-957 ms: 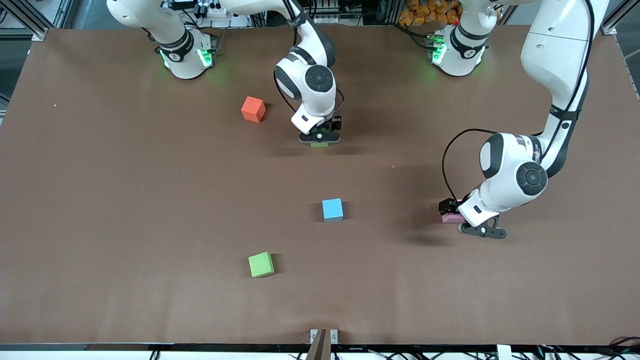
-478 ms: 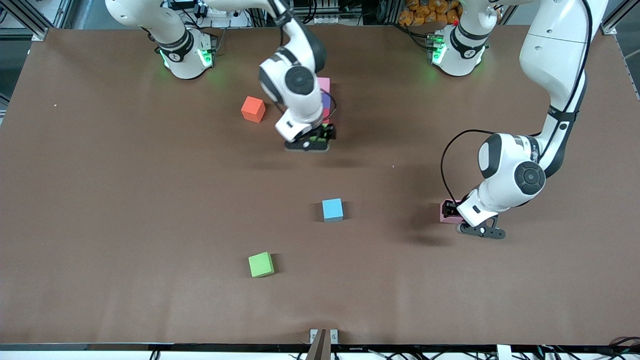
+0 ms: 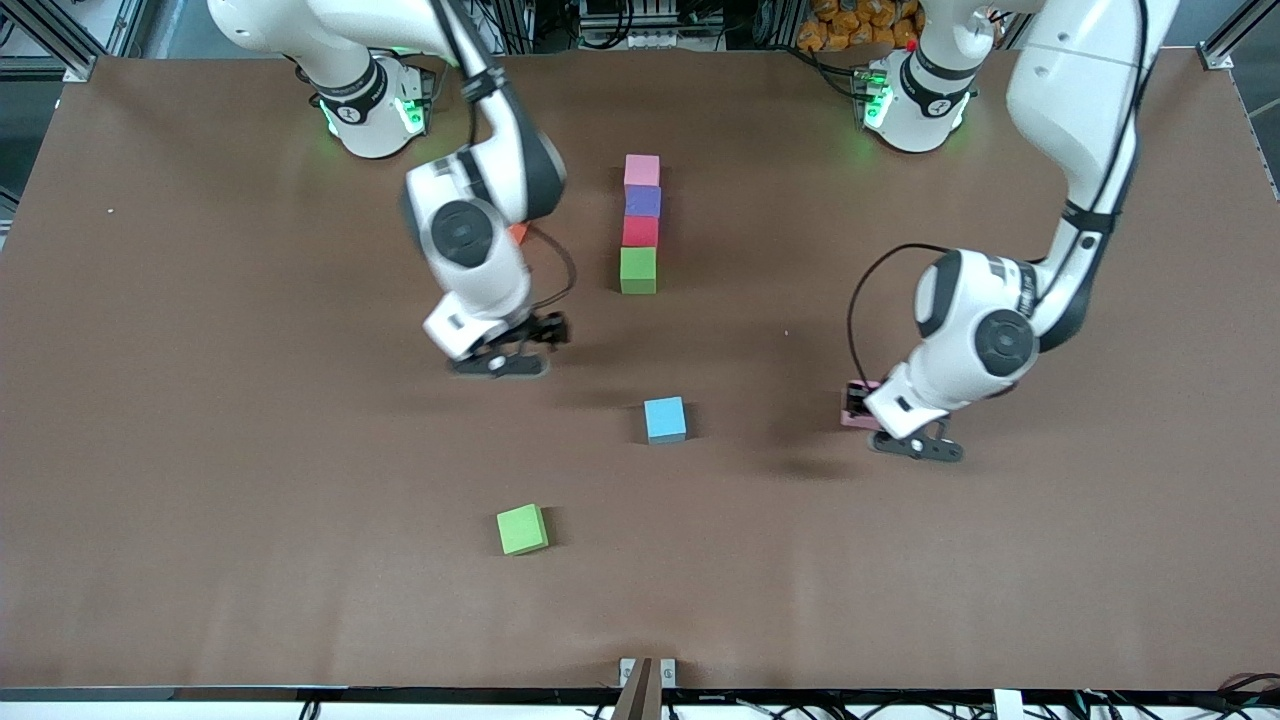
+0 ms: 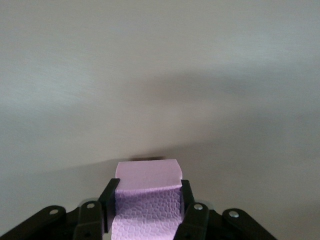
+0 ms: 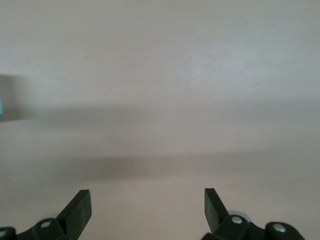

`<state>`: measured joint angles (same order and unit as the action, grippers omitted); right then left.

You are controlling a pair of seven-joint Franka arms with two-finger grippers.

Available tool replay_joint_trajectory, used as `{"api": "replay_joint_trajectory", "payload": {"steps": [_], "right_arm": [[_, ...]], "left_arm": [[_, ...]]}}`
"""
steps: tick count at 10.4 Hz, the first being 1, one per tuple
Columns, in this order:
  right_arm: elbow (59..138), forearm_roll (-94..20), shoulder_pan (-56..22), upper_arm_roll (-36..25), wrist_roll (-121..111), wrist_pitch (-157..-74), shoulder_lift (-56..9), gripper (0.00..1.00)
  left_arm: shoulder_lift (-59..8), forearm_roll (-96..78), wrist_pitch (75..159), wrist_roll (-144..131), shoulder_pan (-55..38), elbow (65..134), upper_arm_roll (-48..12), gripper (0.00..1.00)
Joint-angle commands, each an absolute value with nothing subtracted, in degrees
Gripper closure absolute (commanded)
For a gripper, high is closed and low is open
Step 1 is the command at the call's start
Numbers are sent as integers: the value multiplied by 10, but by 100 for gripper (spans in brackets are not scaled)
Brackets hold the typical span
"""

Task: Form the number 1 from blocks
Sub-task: 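Carry the pink cube toward the column while the right gripper returns to rest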

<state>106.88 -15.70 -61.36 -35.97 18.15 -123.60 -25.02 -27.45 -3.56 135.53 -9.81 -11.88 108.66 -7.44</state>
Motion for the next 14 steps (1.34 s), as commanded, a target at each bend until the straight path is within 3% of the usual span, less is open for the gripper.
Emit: {"api": "replay_joint_trajectory", "payload": {"steps": [1, 3, 6, 9, 10, 14], "right_arm": [[1073, -161, -617, -450, 77, -1181, -226, 0], [1073, -163, -618, -521, 8, -1137, -215, 0], [1074, -163, -617, -569, -31, -1115, -199, 0], [1056, -168, -586, -558, -32, -1116, -202, 0], [1053, -168, -544, -511, -32, -1114, -199, 0], [1047, -131, -234, -196, -30, -1107, -125, 0]], "left_arm": [[-248, -40, 1340, -231, -162, 1094, -105, 100], [-261, -40, 1340, -341, -225, 1075, -112, 100], [-302, -40, 1341, -423, -307, 1020, -103, 100], [-344, -43, 1360, -448, -366, 978, -73, 100], [-354, -45, 1375, -450, -375, 970, -72, 100], [-381, -46, 1388, -488, -429, 951, -51, 100]]}}
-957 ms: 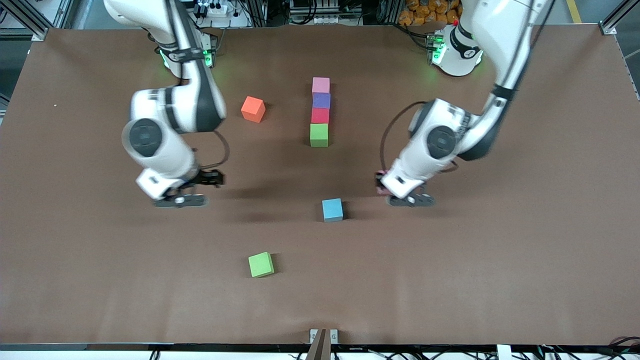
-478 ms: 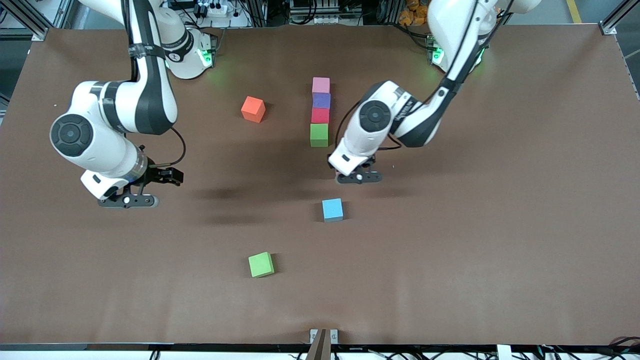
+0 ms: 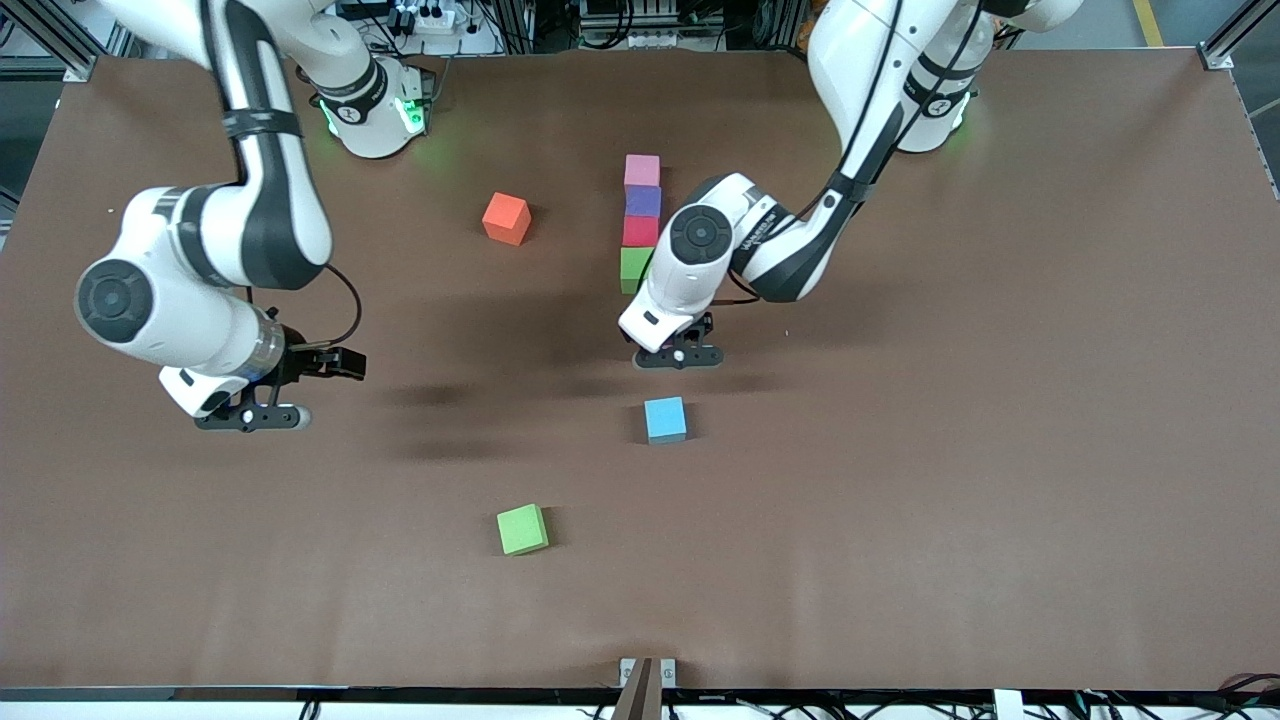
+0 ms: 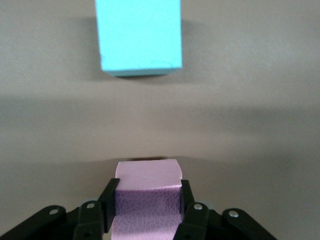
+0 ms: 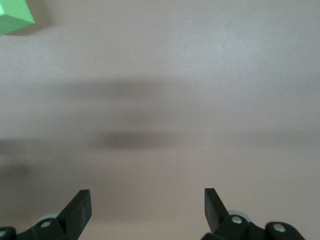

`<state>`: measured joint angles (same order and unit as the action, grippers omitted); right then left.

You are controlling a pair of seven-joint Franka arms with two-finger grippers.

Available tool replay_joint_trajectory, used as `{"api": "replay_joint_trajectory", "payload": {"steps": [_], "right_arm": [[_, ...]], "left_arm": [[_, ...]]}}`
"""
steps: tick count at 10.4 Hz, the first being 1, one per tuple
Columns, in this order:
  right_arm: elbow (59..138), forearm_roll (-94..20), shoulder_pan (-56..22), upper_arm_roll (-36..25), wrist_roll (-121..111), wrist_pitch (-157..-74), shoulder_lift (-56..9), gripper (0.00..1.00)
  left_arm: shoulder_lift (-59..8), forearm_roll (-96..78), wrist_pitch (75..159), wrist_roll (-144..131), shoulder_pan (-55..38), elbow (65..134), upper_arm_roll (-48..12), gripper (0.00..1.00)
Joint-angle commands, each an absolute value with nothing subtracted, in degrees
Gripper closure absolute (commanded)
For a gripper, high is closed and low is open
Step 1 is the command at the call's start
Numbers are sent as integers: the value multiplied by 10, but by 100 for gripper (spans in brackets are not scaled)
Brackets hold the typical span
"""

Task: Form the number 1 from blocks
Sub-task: 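Carry the pink cube toward the column while the right gripper returns to rest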

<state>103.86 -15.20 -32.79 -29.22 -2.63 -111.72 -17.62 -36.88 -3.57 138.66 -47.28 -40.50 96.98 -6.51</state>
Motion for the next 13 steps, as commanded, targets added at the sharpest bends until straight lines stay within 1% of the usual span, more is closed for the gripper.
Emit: {"api": "replay_joint_trajectory", "payload": {"steps": [1, 2, 3, 4, 6, 8, 9, 10, 11, 12, 13], "right_arm": [[1048, -81, -160, -110, -23, -1107, -107, 0], [1055, -52, -94, -42, -11, -1106, -89, 0], [1074, -47, -29, 18, -10, -1107, -64, 0], [1091, -37, 23, 63, -11, -1105, -35, 0], [1096, 2, 34, 69, -10, -1087, 4, 0], [1070, 12, 28, 49, -10, -1072, 18, 0], [1027, 12, 16, 29, -11, -1031, 17, 0], [973, 11, -3, 6, -15, -979, 13, 0], [935, 11, -25, -16, -15, -936, 11, 0], [915, 11, -36, -27, -17, -913, 10, 0], [904, 8, -35, -28, -29, -905, 10, 0]], "left_arm": [[-384, -46, 1388, -490, -437, 952, -50, 100], [-384, -46, 1388, -493, -442, 953, -50, 100], [-384, -44, 1388, -499, -443, 954, -51, 100], [-384, -43, 1388, -499, -448, 955, -52, 100], [-387, -41, 1388, -500, -451, 958, -52, 100], [-388, -39, 1388, -499, -455, 963, -54, 100], [-388, -38, 1388, -498, -455, 967, -54, 94], [-388, -37, 1387, -497, -456, 967, -54, 80], [-388, -27, 1387, -498, -456, 970, -55, 17], [-387, -19, 1387, -499, -456, 974, -57, 0], [-385, -18, 1384, -500, -456, 976, -60, 0]]}}
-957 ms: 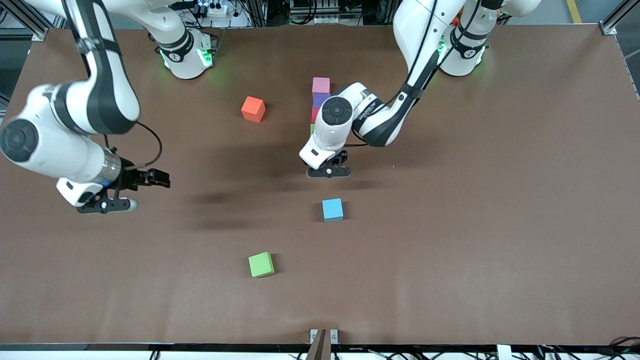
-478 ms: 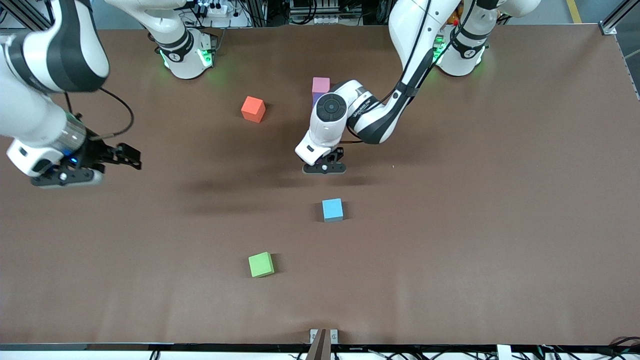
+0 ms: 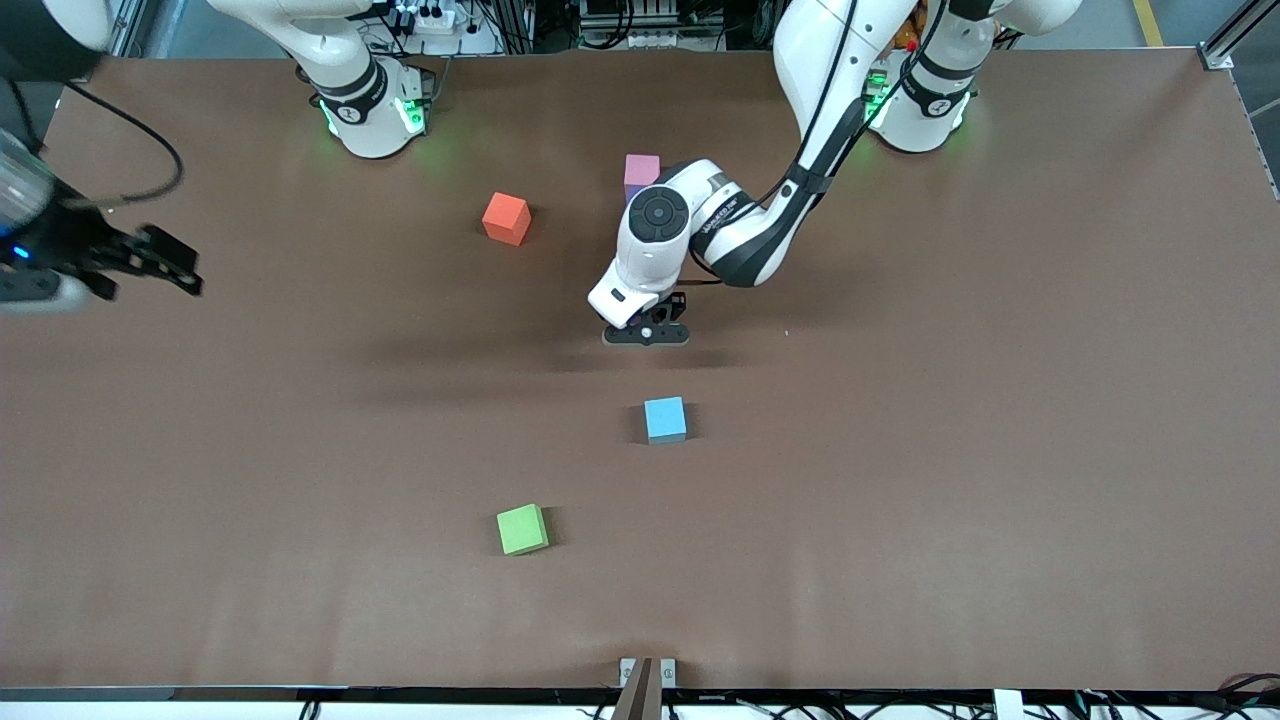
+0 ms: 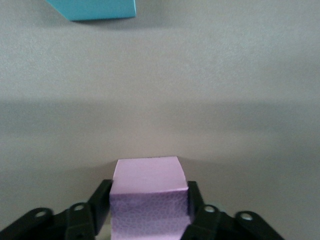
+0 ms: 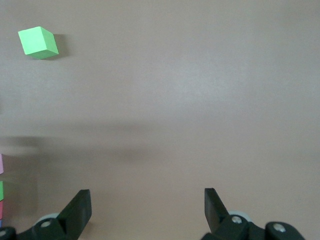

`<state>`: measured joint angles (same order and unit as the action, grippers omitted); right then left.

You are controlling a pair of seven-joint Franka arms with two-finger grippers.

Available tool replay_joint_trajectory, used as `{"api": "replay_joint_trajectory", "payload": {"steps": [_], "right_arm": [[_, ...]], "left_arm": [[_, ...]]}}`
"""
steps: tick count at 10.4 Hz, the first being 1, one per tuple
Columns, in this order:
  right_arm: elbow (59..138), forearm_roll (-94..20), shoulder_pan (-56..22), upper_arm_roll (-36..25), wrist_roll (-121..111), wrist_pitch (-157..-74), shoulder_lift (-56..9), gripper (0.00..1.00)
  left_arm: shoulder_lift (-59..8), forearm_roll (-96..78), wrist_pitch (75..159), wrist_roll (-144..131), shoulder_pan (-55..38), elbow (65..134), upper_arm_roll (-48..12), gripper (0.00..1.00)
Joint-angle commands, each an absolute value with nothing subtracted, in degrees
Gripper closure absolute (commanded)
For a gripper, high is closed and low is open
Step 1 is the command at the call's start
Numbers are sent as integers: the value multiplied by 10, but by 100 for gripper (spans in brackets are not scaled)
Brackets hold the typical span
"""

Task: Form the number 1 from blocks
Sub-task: 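Place the pink cube at the end of the cube column with the left gripper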

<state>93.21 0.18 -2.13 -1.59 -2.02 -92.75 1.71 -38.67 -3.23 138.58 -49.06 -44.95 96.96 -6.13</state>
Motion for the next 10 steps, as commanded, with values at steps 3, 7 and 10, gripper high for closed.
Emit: {"api": "replay_joint_trajectory", "payload": {"steps": [3, 7, 10], "right_arm": [[855, 0, -35, -27, -33, -846, 10, 0], [843, 0, -35, -25, -52, -812, 16, 0], [844, -1, -33, -25, -52, -815, 18, 0]], "left_arm": [[-363, -18, 1378, -499, -453, 977, -61, 0], [-219, -18, 1243, -484, -353, 972, -62, 0], [-121, -17, 1124, -335, -234, 973, -72, 0]]}}
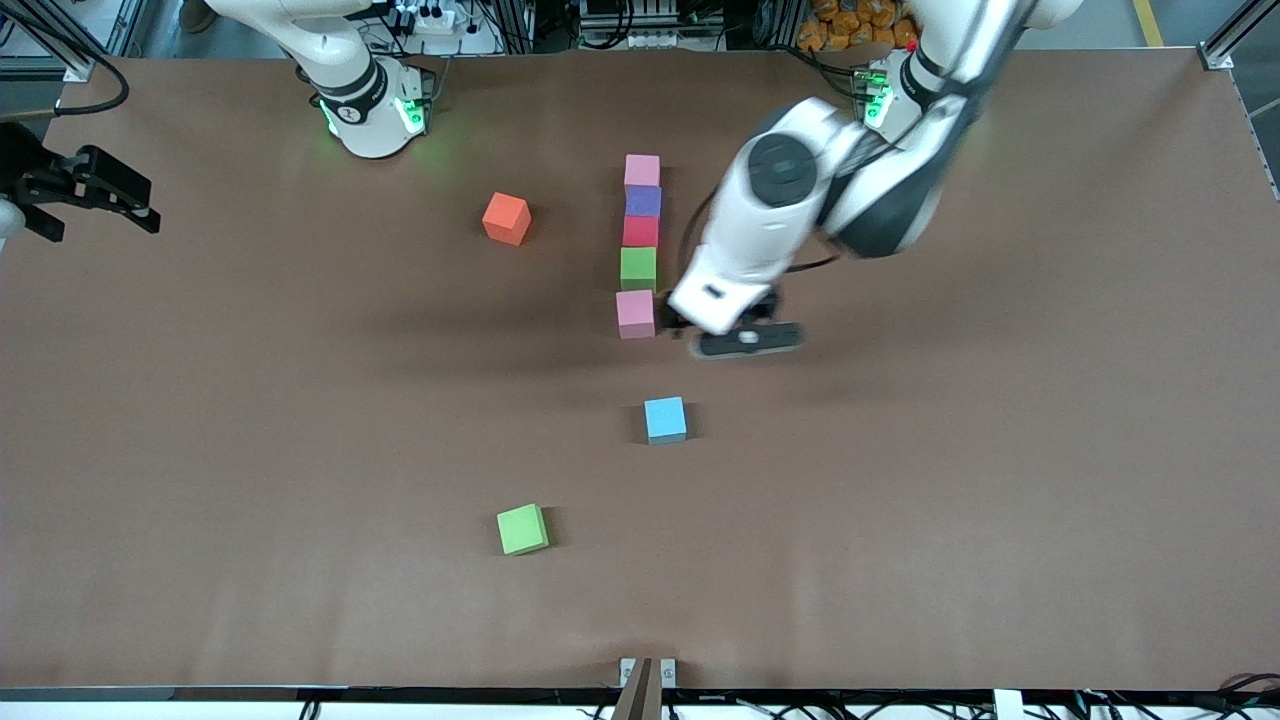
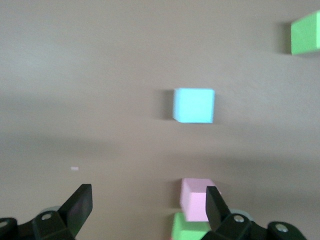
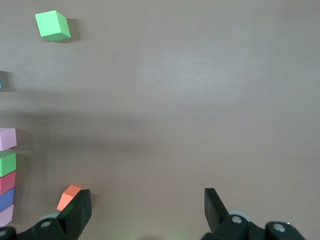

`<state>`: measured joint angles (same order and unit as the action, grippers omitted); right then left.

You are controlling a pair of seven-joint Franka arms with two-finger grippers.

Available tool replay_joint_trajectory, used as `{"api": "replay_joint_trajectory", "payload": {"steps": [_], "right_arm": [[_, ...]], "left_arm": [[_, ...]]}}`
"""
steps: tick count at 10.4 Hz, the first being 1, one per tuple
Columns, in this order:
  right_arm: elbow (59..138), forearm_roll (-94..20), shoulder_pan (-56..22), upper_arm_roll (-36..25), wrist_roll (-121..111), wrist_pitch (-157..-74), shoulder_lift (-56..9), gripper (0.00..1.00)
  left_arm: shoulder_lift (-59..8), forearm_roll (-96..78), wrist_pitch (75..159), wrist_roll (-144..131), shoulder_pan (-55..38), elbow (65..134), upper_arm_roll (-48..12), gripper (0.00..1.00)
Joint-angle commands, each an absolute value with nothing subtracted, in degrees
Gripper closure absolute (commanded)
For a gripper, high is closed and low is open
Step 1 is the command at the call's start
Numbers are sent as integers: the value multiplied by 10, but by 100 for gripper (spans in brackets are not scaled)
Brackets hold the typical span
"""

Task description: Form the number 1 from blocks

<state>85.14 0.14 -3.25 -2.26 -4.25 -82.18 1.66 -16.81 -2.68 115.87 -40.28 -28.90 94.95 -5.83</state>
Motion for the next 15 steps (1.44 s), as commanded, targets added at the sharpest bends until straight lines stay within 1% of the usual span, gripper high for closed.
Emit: {"api": "replay_joint_trajectory", "payload": {"steps": [1, 3, 5, 7, 9, 10, 11, 15], "right_arm": [[844, -2, -33, -25, -52, -821, 18, 0], [845, -8, -33, -26, -52, -842, 18, 0], [847, -8, -33, -26, -52, -845, 18, 0], [849, -8, -33, -26, -52, -841, 18, 0], [849, -8, -33, -26, -51, -840, 18, 0], [849, -8, -33, -26, -51, -839, 18, 0], [849, -8, -33, -26, -51, -838, 18, 0], [850, -8, -33, -27, -51, -838, 18, 0]], "left_arm": [[-89, -17, 1095, -259, -190, 975, -73, 0], [-34, -17, 1038, -199, -128, 987, -70, 0], [1, -14, 1002, -78, -50, 984, -71, 0], [24, -1, 985, -25, -20, 981, -62, 0], [30, 32, 926, -23, -28, 938, -41, 0], [26, 33, 889, -23, -52, 906, -8, 0], [22, 33, 882, -21, -70, 890, 18, 0], [10, 23, 872, -17, -104, 863, 51, 0]]}}
